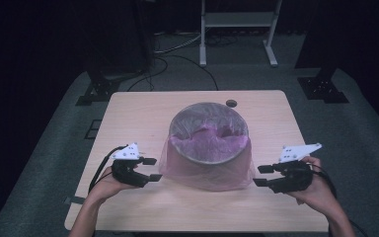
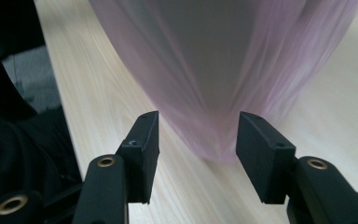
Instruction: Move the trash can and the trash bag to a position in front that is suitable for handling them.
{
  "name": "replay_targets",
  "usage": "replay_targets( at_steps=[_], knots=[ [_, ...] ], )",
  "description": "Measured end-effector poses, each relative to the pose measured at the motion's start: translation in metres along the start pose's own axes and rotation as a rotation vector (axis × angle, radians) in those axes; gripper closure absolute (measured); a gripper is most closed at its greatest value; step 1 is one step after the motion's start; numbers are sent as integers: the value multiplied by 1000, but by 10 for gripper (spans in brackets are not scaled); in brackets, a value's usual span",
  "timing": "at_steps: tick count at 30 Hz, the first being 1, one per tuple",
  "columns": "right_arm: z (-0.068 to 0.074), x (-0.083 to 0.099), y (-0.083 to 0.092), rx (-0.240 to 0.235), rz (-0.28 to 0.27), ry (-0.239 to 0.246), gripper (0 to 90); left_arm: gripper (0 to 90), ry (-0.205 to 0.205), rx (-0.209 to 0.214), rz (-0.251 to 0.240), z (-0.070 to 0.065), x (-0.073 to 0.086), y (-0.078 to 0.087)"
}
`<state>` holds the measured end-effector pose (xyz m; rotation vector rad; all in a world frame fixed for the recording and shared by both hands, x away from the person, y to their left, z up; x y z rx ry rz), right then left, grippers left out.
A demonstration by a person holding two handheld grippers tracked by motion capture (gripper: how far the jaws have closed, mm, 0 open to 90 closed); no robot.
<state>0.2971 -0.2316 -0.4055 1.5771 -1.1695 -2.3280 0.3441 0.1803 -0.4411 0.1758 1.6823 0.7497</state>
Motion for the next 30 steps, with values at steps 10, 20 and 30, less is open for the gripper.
replay_targets(
  at_steps=[10, 20, 30],
  knots=[
    [35, -106, 17, -10, -54, 146, 757, 191, -5, -15, -61, -8, -14, 8],
    [14, -168, -59, 26, 154, 161, 897, 146, -8, -34, -93, -10, -18, 9],
    [44, -160, -95, -26, 399, 262, 900, 146, -14, -50, -95, -11, -20, 14]
  ],
)
Point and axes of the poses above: each handheld gripper's, and its own axes: y roughly backward along the jaws, x roughly out of its underside, z roughly to its left, the point moved 5 cm from there along -y, roughly forward along the jaws, and after that the axes turned 2 degrees about -y, right-handed, at the moved point
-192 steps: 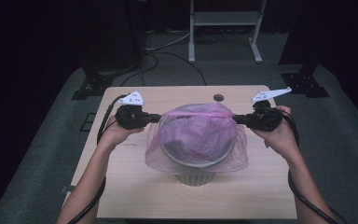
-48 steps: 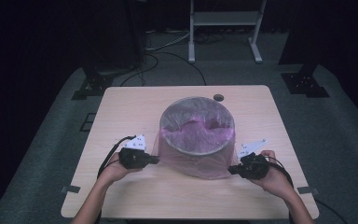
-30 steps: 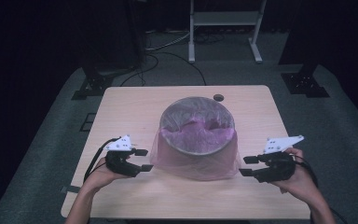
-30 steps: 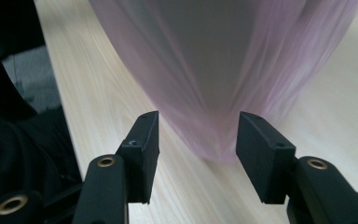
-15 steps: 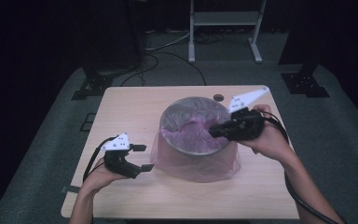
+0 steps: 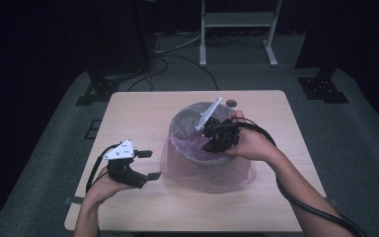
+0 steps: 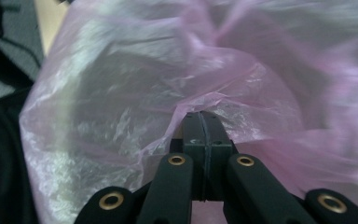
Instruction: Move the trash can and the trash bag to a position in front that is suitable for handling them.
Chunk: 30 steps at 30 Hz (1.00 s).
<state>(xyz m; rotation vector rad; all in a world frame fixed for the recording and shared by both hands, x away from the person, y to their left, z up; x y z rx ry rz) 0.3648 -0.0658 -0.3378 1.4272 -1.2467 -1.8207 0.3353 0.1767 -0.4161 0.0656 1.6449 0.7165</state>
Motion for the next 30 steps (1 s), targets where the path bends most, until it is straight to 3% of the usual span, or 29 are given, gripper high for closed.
replay_targets(
  at_steps=[5, 8, 11, 13, 15, 21, 24, 27, 30],
  knots=[
    [15, -1, -5, -55, 51, 48, 900, 146, 2, 6, -6, -2, -1, -1],
    [12, -3, -6, -55, 71, 58, 900, 145, -7, 8, -5, -3, -1, -1],
    [-2, -10, 4, -65, 12, 28, 900, 146, -10, 8, -10, -3, -1, 0],
    [-17, -16, 6, -45, -2, 3, 898, 145, -11, 6, -10, -3, -1, 1],
    [-28, -21, 2, -32, 16, -13, 898, 145, -12, 7, -11, -2, -1, 1],
    [-67, -41, -28, 34, 135, -69, 899, 146, -8, 9, -13, -2, 0, 1],
    [-81, -47, -42, 56, 179, -75, 899, 145, -8, 7, -17, -2, 0, 2],
    [-87, -51, -48, 72, 193, -76, 899, 145, -8, 7, -17, -2, 0, 4],
    [-93, -55, -49, 84, 171, -91, 882, 146, -9, 9, -24, -3, 0, 5]
  ],
)
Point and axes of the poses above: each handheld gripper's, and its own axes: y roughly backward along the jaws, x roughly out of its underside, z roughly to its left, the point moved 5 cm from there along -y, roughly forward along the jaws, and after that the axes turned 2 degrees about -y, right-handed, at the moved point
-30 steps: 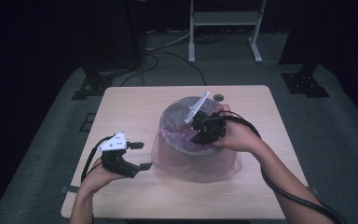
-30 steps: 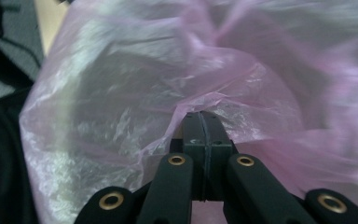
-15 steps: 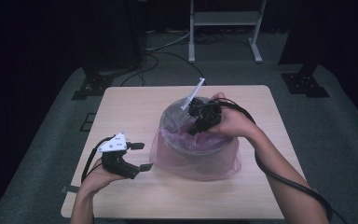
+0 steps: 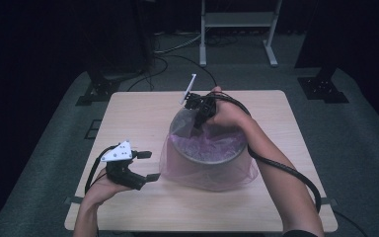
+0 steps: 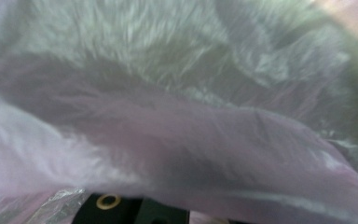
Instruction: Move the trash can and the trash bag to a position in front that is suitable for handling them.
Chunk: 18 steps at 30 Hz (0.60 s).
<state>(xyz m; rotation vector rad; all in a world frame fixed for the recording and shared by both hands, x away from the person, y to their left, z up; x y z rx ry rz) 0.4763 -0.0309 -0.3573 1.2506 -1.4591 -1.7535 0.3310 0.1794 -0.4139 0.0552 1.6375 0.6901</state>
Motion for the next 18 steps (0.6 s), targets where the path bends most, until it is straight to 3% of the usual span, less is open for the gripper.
replay_targets(
  at_steps=[4, 5, 8, 11, 15, 16, 18],
  knots=[
    [4, 3, 11, -6, -31, 4, 868, 146, 4, 3, 4, -1, 0, 0],
    [10, 9, 27, -8, -76, 14, 862, 145, 2, 3, 4, -2, 0, -1],
    [20, 20, 45, -12, -126, 30, 856, 146, -6, 4, 5, -4, -2, -2],
    [28, 34, 52, -14, -116, 41, 855, 145, -11, 7, 6, -6, -3, -3],
    [14, 43, 46, 14, -81, 9, 855, 146, -12, 11, 6, -7, -4, -5],
    [2, 43, 38, 18, -67, -20, 856, 145, -15, 13, 6, -7, -5, -6],
    [-8, 42, 31, 29, -50, -38, 857, 146, -15, 14, 4, -7, -5, -6]
  ],
)
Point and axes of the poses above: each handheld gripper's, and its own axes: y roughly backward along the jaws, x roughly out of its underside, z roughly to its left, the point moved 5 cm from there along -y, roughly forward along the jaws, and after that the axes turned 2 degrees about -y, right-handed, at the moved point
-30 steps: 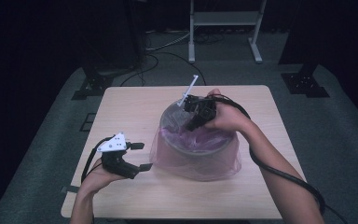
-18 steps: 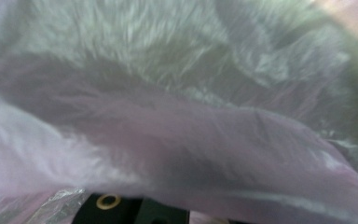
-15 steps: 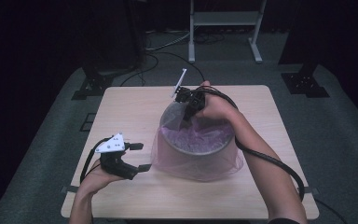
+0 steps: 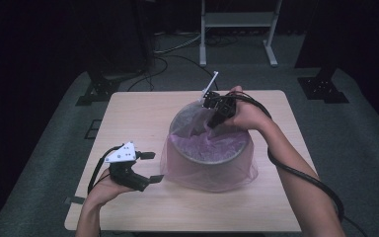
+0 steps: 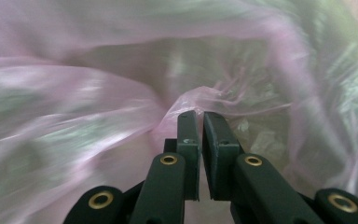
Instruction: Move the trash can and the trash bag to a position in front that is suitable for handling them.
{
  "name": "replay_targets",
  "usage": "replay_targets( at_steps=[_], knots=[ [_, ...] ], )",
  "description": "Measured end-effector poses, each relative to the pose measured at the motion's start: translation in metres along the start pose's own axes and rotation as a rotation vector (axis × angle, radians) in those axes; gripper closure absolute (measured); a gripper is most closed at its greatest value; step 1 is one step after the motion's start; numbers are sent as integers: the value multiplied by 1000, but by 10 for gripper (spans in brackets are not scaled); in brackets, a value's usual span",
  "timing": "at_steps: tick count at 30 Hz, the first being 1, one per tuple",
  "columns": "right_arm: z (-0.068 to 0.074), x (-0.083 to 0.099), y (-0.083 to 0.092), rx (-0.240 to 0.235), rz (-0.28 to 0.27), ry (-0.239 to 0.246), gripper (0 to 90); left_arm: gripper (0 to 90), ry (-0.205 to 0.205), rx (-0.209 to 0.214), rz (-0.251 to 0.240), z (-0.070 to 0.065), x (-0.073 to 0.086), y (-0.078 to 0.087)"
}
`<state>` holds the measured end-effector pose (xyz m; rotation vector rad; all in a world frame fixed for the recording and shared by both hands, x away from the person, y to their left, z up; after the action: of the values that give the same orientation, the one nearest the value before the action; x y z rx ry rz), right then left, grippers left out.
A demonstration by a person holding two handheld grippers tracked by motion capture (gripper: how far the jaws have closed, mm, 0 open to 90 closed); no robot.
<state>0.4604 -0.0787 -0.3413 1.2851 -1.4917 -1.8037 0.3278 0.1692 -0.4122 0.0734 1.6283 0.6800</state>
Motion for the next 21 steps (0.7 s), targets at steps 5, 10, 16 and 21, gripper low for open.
replay_targets(
  at_steps=[5, 10, 16, 21],
  knots=[
    [-15, -2, -15, 14, 23, -36, 860, 145, -1, 3, 3, 1, 1, 0],
    [-10, -2, -10, 21, 31, -8, 850, 145, -4, 5, 1, 1, 1, 0],
    [22, -13, 11, -35, -2, 69, 828, 145, -5, 2, -5, 0, -1, 2],
    [37, -39, 3, -50, -5, 120, 828, 145, -5, 2, -4, 0, -1, 1]
  ],
)
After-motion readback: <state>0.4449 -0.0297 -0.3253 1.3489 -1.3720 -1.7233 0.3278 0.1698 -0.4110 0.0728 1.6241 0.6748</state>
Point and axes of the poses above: each handheld gripper's, and its own axes: y roughly backward along the jaws, x roughly out of its underside, z roughly to its left, the point moved 5 cm from there along -y, roughly forward along the jaws, and after that the axes turned 2 degrees about -y, right-handed, at the moved point
